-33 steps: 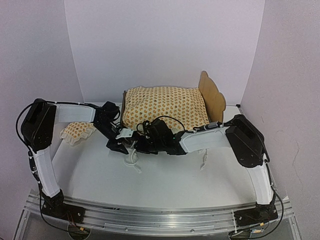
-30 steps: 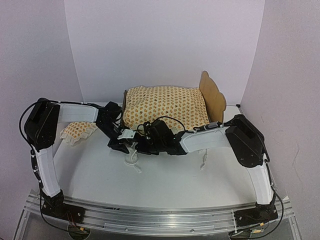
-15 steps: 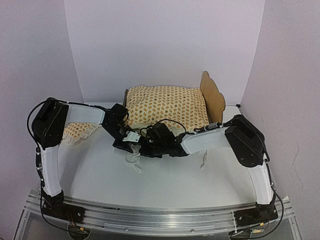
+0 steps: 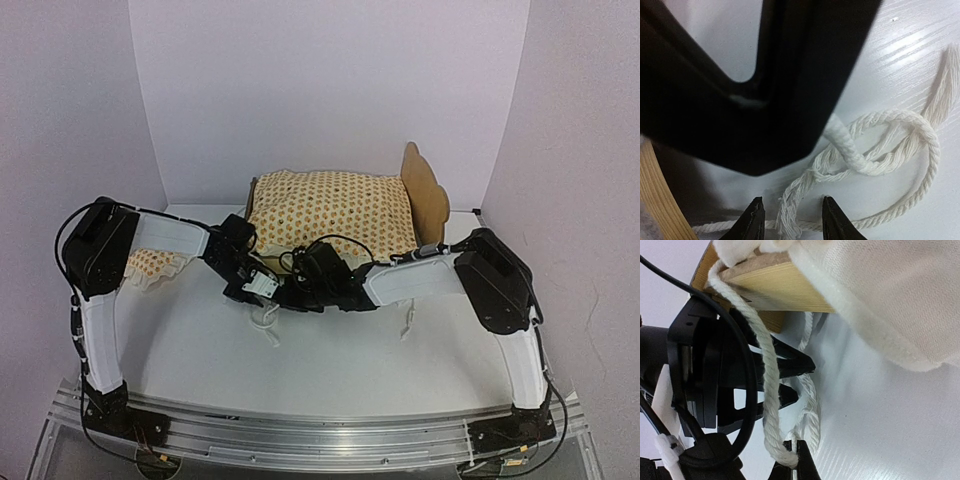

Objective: Set up the pet bed

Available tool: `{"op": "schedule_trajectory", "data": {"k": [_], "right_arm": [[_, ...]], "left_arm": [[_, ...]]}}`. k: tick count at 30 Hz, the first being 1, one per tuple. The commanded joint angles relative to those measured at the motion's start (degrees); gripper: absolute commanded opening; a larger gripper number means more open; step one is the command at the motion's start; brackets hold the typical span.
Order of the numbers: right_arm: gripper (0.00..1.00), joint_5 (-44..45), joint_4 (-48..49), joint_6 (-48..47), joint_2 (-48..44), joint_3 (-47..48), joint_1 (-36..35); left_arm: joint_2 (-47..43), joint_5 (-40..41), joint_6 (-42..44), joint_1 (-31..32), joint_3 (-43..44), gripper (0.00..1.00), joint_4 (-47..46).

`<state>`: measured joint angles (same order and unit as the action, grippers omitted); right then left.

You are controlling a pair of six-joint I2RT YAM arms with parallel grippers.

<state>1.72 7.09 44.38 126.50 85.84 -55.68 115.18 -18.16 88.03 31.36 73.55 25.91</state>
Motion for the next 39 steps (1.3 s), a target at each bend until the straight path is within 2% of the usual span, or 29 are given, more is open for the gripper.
{"op": "schedule_trajectory", "data": {"k": [1,4,8,12,13,15,16,17,21,24,27,30,34,39], "right_arm": [[0.0,-0.69,2.98,-0.44,-2.9,2.79,-0.52],[0.0,-0.83,2.93,-0.68,-2.97,2.86,-0.5],[0.0,-0.82,2.93,-0.76,-3.06,2.51,-0.51],[0.03,-2.99,2.59,-0.84,-2.13,3.29,-0.53],[0.1,-4.19,1.89,-1.21,-1.62,4.21,-0.57],[0.31,-5.94,-2.81,-2.46,-0.16,7.03,-0.84],[0.42,-6.07,-4.66,-3.32,0.13,7.45,-1.05],[0.49,-5.5,-5.85,-4.29,-0.42,6.86,-1.41],[0.57,0.33,-6.56,-10.45,-7.13,-1.05,-3.36],[0.58,3.33,-7.6,-18.66,-11.17,-4.29,-5.86],[0.54,4.67,-13.16,-23.81,-9.82,-3.18,-8.77],[0.5,5.75,-18.73,-25.18,-4.89,0.5,-11.19],[0.42,10.1,-19.29,-23.9,0.08,3.93,-13.81],[0.47,14.84,-19.2,-21.33,4.1,7.91,-14.16]], "left_arm": [[3.57,1.19,0.46,0.98,-0.53,0.35,3.19],[4.78,2.39,0.53,1.37,1.63,0.25,5.98],[4.22,3.55,1.83,1.28,0.56,0.02,6.78],[2.47,-0.52,-5.75,0.8,4.2,0.0,8.36],[2.03,-2.26,-8.75,0.45,6.11,0.0,8.91],[1.31,-4.15,-15.4,-0.41,8.67,0.0,9.67],[0.79,-4.22,-16.7,-0.62,8.67,0.0,9.8],[0.18,-4.33,-17.59,-0.76,8.37,0.0,9.99],[-2.89,-5.48,-19.53,-0.85,5.27,0.0,9.91],[-4.39,-5.83,-21.24,-0.81,3.48,0.0,8.91],[-4.69,-5.75,-22.38,-0.83,2.75,0.0,8.81],[-5.09,-5.74,-23.35,-0.84,2.42,0.0,8.11],[-4.68,-5.69,-24.49,-0.97,3.33,0.0,8.63],[-4.29,-5.67,-24.56,-1.18,3.35,0.0,8.85]]}}
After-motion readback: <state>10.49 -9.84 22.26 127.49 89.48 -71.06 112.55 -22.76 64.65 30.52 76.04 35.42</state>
